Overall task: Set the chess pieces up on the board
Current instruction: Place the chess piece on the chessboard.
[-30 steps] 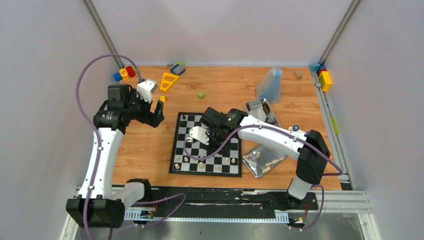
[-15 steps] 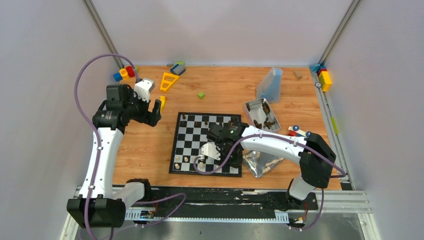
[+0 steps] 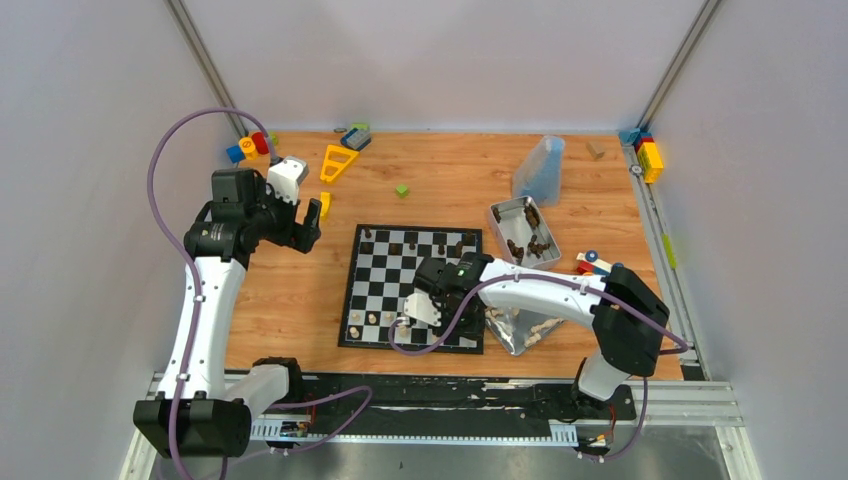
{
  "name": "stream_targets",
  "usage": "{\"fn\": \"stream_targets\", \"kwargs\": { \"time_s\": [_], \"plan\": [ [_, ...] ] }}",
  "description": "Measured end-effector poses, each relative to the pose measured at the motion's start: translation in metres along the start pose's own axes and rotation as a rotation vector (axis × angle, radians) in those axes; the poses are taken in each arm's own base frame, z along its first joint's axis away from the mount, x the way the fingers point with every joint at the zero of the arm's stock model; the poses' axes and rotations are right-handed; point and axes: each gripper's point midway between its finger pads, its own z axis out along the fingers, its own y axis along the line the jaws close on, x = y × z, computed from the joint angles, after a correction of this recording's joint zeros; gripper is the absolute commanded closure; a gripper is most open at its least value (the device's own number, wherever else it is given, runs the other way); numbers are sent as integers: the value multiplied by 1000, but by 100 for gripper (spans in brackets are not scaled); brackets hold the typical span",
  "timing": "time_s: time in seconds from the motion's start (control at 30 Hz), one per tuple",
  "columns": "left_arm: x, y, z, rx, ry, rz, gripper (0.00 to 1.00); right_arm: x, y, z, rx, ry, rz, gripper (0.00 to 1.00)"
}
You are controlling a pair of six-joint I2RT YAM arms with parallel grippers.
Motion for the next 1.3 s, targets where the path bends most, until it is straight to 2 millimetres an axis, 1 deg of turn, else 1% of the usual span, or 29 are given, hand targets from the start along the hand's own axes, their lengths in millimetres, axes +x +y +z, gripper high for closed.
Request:
{"fn": "stream_targets", "kwargs": {
  "time_s": [0.23,0.6,0.77,0.97,1.1,1.23,1.3],
  "plan": [
    [0,0,0,0,-1,1,0,-1,0,7,7,22,-5,98],
    [-1,0,-1,0,-4,2,0,-2,-3,12,21,35,-4,98],
    [-1,0,-2,-2,-8,5,0,-3,-2,15,24,49,-17,94],
    [-2,-1,-4,-4,-13,8,0,-3,-1,15,32,53,-23,81],
    [-2,-1,-4,-4,-13,8,0,-3,-1,15,34,53,-18,67],
    [-2,0,-4,-4,-13,9,0,-5,-2,13,38,46,-8,51],
    [-2,0,-4,-4,-13,12,0,-6,-3,11,38,34,3,45]
  ]
}}
